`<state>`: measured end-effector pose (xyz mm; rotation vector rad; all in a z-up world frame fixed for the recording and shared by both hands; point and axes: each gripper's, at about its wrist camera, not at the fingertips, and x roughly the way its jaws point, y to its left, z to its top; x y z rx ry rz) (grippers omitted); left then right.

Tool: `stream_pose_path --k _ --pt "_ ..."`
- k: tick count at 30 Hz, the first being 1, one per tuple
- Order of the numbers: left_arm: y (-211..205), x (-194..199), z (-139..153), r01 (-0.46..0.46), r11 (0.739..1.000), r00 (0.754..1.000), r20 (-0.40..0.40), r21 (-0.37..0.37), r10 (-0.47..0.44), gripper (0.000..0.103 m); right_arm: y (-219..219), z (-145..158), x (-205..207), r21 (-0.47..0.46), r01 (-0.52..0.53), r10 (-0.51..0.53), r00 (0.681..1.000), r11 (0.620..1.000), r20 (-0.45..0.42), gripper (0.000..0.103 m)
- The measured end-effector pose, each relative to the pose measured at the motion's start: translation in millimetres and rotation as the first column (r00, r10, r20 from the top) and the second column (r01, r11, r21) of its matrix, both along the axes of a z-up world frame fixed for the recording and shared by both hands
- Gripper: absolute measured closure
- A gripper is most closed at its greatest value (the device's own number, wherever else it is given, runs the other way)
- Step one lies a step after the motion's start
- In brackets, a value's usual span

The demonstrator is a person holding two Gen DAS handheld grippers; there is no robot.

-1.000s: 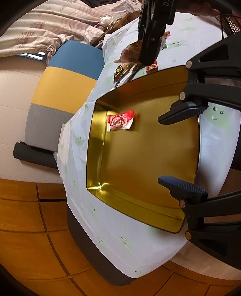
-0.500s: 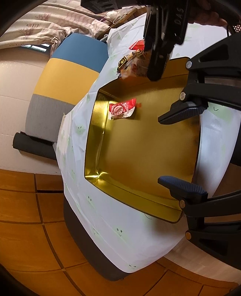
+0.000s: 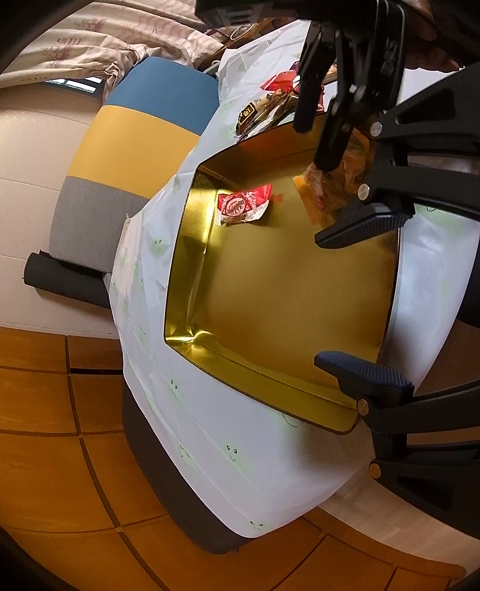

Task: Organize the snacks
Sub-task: 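Carry the yellow-edged seed bag into the gold tray and open the right gripper, then grasp the dark brown black-sesame packet with the left gripper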

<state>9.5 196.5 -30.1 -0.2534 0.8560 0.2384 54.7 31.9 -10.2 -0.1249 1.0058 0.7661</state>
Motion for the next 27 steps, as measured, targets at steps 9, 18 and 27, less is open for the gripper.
stream_pose_path --k 9,18,27 --pt "-11.8 2.9 12.1 0.019 0.999 0.999 0.031 0.032 -0.020 0.044 -40.9 24.8 -15.8 0.057 0.047 -0.053 0.992 0.997 0.117 0.023" --pt "-38.0 21.1 19.0 0.145 0.988 0.989 0.003 -0.043 -0.145 0.044 -152.9 27.6 -6.2 -0.078 0.227 -0.208 0.958 0.971 0.198 0.020" --pt "-109.3 57.0 51.4 0.370 0.929 0.929 0.021 0.001 -0.369 0.044 -279.1 19.9 24.7 -0.203 0.444 -0.396 0.887 0.873 0.237 0.020"
